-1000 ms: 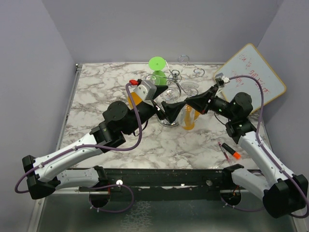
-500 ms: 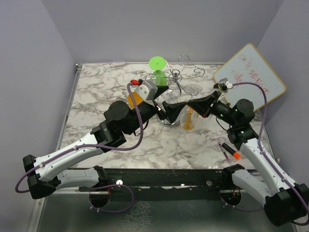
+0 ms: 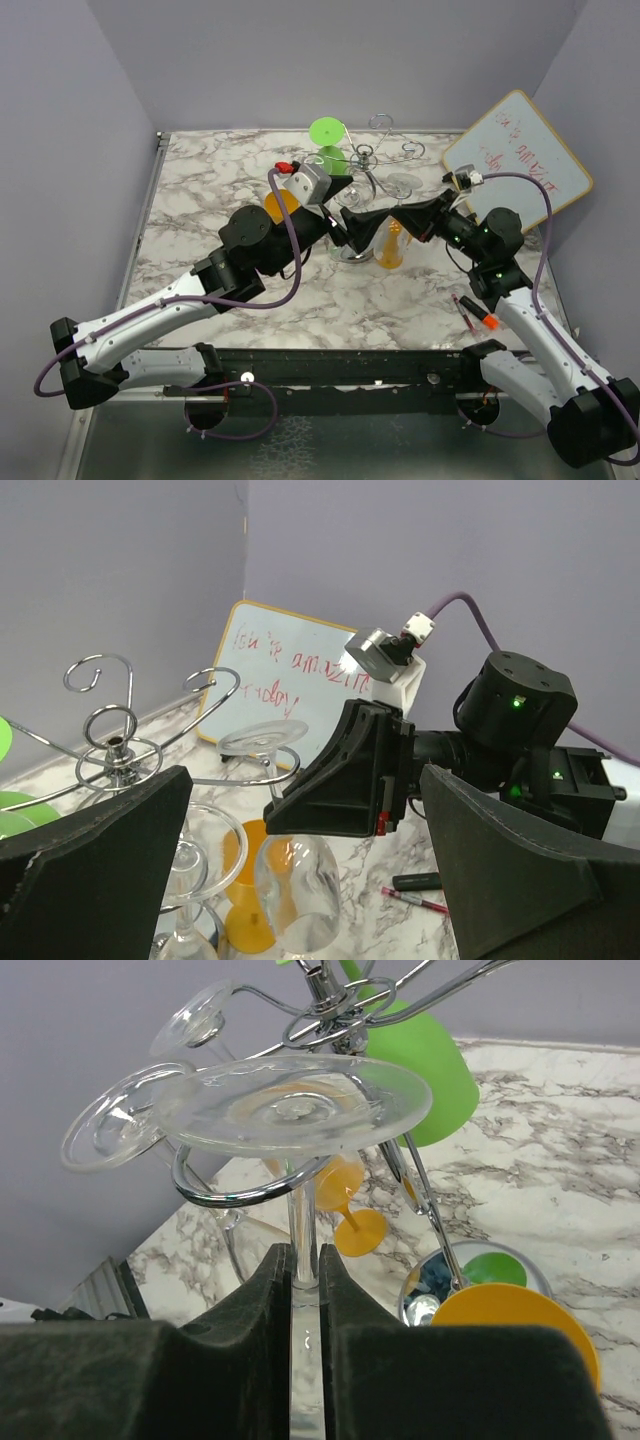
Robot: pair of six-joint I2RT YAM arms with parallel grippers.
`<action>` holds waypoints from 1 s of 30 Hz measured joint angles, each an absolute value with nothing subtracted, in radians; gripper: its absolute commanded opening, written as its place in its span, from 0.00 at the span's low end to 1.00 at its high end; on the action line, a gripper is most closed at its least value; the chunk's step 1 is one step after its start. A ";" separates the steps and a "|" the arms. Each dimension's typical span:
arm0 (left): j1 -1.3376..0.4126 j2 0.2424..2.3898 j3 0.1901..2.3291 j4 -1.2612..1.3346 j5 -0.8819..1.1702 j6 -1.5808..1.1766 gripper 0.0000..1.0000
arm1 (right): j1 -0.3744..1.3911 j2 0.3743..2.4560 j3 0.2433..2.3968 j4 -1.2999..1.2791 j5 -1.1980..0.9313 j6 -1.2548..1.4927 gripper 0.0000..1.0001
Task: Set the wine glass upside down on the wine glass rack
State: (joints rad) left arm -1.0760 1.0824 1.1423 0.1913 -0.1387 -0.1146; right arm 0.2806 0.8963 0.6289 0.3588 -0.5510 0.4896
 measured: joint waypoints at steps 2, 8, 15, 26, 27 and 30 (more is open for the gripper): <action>-1.076 1.093 1.151 0.191 -0.138 -0.115 0.98 | 0.280 0.890 0.622 0.359 -0.544 0.491 0.23; -1.076 1.102 1.161 0.191 -0.128 -0.115 0.98 | 0.280 0.881 0.602 0.357 -0.512 0.498 0.34; -1.076 1.104 1.165 0.192 -0.123 -0.115 0.98 | 0.280 0.839 0.587 0.324 -0.463 0.514 0.46; -1.076 1.105 1.165 0.192 -0.121 -0.115 0.98 | 0.280 0.698 0.586 0.188 -0.384 0.505 0.54; -1.076 1.105 1.165 0.192 -0.121 -0.115 0.98 | 0.280 0.685 0.586 0.173 -0.376 0.501 0.54; -1.076 1.105 1.165 0.192 -0.121 -0.115 0.98 | 0.280 0.652 0.586 0.130 -0.346 0.492 0.55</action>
